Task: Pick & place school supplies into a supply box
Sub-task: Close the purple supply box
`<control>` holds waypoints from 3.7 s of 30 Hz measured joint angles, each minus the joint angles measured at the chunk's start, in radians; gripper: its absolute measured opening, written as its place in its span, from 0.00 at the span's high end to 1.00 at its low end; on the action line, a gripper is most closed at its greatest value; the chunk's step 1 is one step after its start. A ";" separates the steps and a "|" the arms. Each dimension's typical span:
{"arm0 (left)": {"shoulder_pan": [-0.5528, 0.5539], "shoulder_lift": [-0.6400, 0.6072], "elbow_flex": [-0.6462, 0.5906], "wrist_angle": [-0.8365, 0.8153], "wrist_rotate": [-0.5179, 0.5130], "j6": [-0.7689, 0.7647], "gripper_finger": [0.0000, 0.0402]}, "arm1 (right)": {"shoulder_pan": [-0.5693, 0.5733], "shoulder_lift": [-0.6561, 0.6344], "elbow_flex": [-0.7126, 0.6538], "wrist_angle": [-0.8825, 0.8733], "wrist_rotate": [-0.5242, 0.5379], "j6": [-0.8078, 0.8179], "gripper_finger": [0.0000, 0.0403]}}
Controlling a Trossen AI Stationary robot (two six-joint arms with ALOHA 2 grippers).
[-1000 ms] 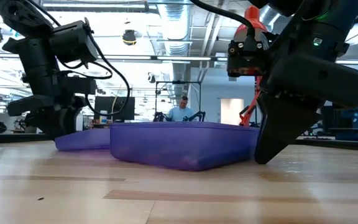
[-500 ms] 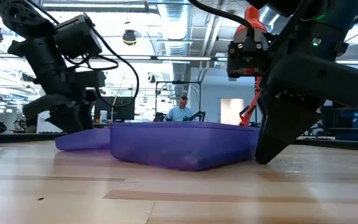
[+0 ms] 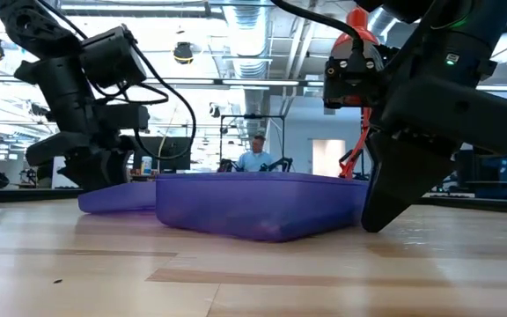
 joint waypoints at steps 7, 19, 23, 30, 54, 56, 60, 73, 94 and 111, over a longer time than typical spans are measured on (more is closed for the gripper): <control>-0.002 0.090 0.016 0.055 0.035 -0.036 0.60 | -0.001 -0.018 0.000 -0.056 0.000 -0.055 0.74; -0.063 0.090 0.014 0.061 0.022 -0.084 0.60 | -0.053 -0.022 -0.001 -0.087 -0.015 -0.136 0.74; -0.082 0.090 0.014 0.050 0.030 -0.120 0.60 | -0.068 -0.023 -0.001 -0.099 -0.011 -0.166 0.74; -0.124 0.090 0.013 0.036 0.030 -0.195 0.60 | -0.092 -0.024 0.000 -0.134 0.002 -0.217 0.74; -0.328 0.091 0.012 0.011 -0.063 -0.378 0.60 | -0.155 -0.024 -0.001 -0.167 0.034 -0.397 0.74; -0.345 0.091 0.012 0.011 -0.069 -0.389 0.60 | -0.161 -0.024 -0.001 -0.168 0.035 -0.408 0.74; -0.378 0.091 0.012 0.012 -0.082 -0.425 0.60 | -0.172 -0.024 -0.001 -0.171 0.051 -0.430 0.74; -0.458 0.092 0.012 -0.005 -0.138 -0.483 0.60 | -0.206 -0.023 -0.002 -0.171 0.062 -0.466 0.74; -0.456 0.046 0.008 0.015 -0.185 -0.412 0.60 | -0.204 -0.023 -0.002 -0.165 0.061 -0.466 0.74; -0.447 0.004 0.008 -0.058 -0.192 -0.386 0.60 | -0.203 -0.023 -0.002 -0.153 0.057 -0.466 0.74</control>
